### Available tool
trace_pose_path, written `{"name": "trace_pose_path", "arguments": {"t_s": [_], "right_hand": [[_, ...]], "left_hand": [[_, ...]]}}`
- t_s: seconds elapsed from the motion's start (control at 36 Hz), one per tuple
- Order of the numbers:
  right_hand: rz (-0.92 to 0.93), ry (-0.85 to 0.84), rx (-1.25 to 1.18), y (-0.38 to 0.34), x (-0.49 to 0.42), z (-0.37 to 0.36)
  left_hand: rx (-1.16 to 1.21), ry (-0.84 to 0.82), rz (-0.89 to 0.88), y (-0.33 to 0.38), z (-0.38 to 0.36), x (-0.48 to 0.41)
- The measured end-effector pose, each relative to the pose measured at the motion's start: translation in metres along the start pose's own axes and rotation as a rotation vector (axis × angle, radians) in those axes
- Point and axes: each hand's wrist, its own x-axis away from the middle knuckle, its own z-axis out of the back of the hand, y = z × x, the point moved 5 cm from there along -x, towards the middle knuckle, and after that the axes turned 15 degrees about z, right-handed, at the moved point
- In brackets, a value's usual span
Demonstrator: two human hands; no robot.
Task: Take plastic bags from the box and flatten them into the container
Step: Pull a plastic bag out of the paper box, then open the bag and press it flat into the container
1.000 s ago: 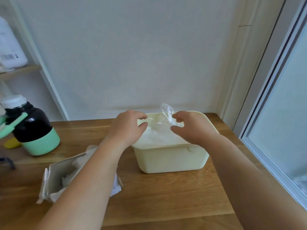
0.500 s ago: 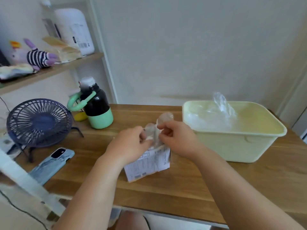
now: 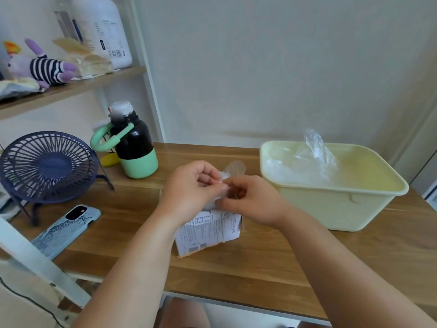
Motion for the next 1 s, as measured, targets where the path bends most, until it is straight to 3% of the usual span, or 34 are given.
{"name": "trace_pose_path", "arguments": {"t_s": [0.22,0.36,0.58,0.78,0.92,1.0], "right_hand": [[-0.046,0.122,-0.072,0.005,-0.002,0.004],[-0.102,0.193,-0.199,0.010,-0.003,0.009],[-0.082,0.300,-0.304,0.003,-0.005,0.018],[-0.055,0.473,-0.564,-0.006,-0.007,0.035],[-0.032,0.597,-0.918,-0.009,-0.008,0.054],[0.005,0.579,-1.092,-0.013,-0.005,0.064]], "left_hand": [[0.126,-0.088,-0.065,-0.001,-0.005,0.000],[-0.108,-0.164,0.071,-0.011,-0.007,-0.001],[-0.412,-0.146,-0.036,-0.008,-0.010,0.002],[-0.362,-0.012,-0.010,-0.010,-0.005,0.001],[-0.428,-0.012,-0.071,-0.004,-0.007,0.003],[-0.160,-0.046,-0.075,0.017,-0.009,0.010]]}}
